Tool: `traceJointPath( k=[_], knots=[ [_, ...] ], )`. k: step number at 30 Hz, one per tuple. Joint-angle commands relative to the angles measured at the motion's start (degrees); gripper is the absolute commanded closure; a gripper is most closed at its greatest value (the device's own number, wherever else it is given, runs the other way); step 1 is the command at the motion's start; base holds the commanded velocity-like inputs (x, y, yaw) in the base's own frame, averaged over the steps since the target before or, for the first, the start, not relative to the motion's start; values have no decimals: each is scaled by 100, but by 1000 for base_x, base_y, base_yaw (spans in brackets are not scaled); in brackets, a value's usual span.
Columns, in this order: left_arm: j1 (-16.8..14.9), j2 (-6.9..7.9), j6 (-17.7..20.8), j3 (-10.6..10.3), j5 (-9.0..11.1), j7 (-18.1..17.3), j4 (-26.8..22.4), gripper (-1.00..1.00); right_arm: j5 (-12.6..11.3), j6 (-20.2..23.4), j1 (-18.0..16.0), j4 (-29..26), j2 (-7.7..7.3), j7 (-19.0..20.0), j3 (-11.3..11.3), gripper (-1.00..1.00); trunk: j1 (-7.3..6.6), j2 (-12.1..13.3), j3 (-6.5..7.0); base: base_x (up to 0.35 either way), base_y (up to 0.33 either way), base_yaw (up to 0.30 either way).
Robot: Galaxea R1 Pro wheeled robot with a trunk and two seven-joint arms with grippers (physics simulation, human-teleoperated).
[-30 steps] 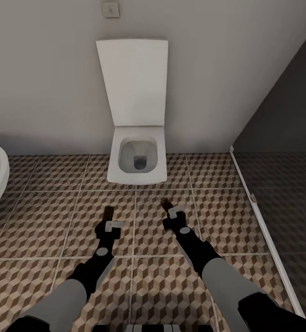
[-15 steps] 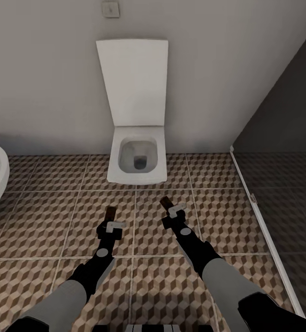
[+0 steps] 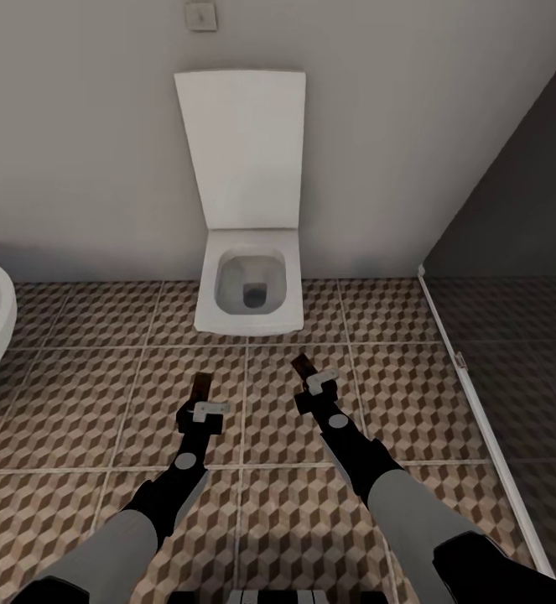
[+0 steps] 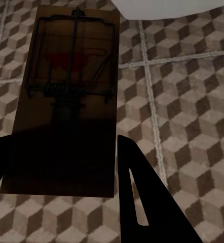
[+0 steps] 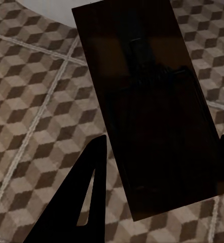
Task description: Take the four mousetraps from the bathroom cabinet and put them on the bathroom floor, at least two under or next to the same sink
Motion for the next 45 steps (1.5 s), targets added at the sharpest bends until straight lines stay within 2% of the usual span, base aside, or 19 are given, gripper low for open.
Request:
traceJointPath(
  k=[1,45],
  knots=[
    [-5,5,-3,-44,-19,78,4,100,38,-6,-4,6,0,-43,24,100,22,-43,-21,0,0,0],
    [-5,-6,-10,-52,-20,78,-9,100,39,-15,-4,-9,-33,-44,24,100,988,-1807,-1171,0,0,0]
  ],
)
